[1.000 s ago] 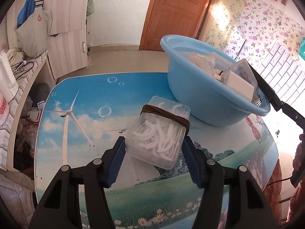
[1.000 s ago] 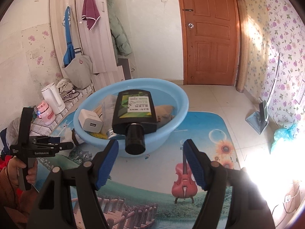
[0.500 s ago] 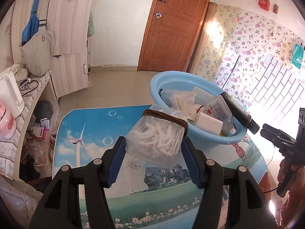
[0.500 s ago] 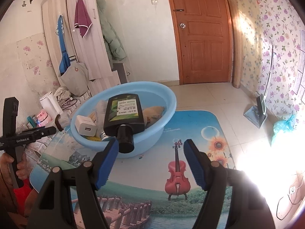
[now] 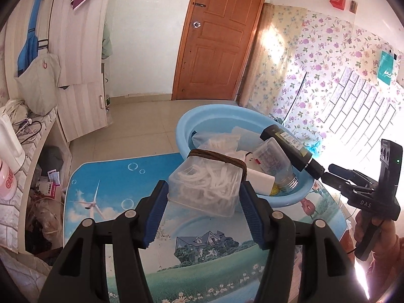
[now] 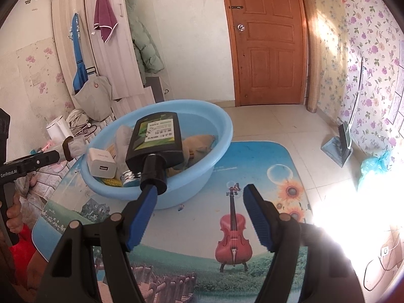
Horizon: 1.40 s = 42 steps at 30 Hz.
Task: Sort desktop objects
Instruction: 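Carry the cable bundle and black bottle into the blue basin and release both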
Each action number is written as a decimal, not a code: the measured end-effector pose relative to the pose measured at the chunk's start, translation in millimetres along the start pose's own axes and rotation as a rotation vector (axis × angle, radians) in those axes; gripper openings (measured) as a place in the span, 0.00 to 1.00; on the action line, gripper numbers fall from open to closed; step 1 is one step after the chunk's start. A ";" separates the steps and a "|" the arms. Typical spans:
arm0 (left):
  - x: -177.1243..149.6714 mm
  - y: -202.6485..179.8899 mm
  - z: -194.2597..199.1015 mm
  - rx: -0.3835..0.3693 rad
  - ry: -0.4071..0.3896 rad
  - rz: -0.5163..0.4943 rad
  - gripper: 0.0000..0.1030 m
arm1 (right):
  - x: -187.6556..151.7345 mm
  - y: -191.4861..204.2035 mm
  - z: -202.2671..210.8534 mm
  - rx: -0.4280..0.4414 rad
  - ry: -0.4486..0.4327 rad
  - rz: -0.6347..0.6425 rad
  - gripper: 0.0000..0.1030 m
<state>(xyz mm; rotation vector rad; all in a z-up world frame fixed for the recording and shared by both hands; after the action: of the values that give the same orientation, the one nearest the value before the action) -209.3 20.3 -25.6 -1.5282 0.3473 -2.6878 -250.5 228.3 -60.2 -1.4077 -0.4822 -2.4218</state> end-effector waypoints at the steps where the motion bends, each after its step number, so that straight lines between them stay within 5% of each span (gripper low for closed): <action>1: 0.9 -1.9 -2.6 0.000 0.002 -0.006 0.55 | 1.5 0.2 -1.8 0.003 0.000 0.000 0.69; 29: 10.8 -50.5 -94.1 -0.047 0.087 -0.075 0.55 | 23.8 30.8 -48.5 0.083 -0.014 0.027 0.69; 42: 9.8 -52.9 -103.2 -0.020 0.093 -0.092 0.61 | 21.1 38.2 -57.8 0.124 -0.005 0.015 0.75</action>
<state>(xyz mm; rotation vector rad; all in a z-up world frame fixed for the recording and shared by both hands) -297.8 88.8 -57.2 -1.4626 0.3149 -2.8409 -289.6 167.2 -63.3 -1.3610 -0.6092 -2.3334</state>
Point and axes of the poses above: each gripper's, at about its wrist camera, not at the fingertips, and z roughly against the way its jaws point, y to its left, x to its top, the point moved 9 cm from there along -z, roughly the way its jaws point, and after that the axes turned 10 degrees about -y, right-handed, at the moved point
